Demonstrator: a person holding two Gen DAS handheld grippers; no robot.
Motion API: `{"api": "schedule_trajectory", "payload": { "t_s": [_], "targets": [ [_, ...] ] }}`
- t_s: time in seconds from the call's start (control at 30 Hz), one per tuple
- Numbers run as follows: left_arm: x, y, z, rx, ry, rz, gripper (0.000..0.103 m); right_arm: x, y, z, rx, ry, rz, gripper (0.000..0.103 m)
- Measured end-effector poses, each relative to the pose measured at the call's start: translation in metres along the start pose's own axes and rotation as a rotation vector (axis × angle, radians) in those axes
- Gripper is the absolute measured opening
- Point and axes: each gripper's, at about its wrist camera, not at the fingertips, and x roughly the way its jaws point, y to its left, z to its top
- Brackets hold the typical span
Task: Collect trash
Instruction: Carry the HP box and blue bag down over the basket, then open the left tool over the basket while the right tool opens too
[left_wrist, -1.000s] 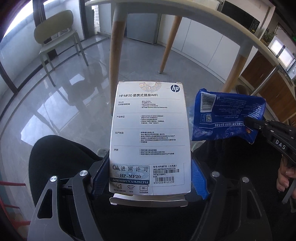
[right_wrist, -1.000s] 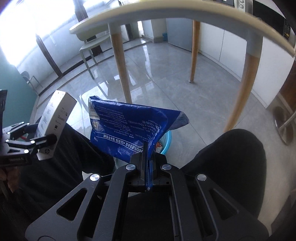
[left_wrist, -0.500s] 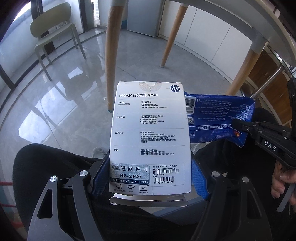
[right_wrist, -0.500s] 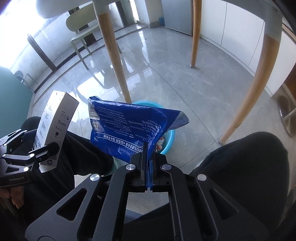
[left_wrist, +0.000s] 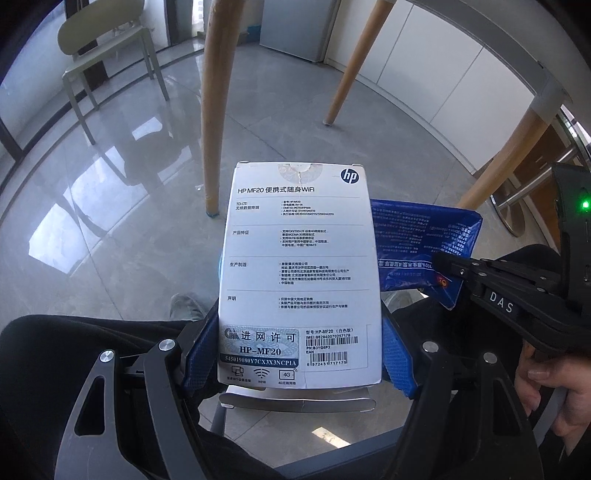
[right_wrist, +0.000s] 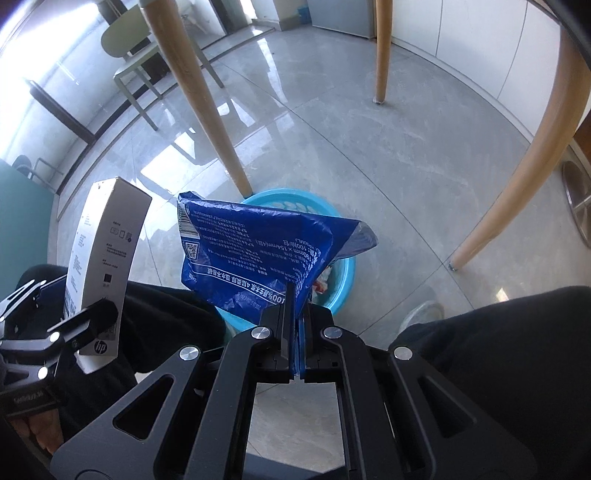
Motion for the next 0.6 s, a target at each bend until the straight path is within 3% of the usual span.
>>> {"api": "schedule_trajectory", "payload": {
  "t_s": [0.23,0.6],
  "targets": [
    [0.018,0.009,0.014,-0.023,-0.011,-0.028,0.075,0.032,-0.014,0.014,0.085,0.060,0.045,0.001],
    [0.059,0.017,0.033,-0.048,0.057,-0.031,0.075,0.091,-0.016,0.035,0.071,0.138,-0.001,0.001]
  ]
}}
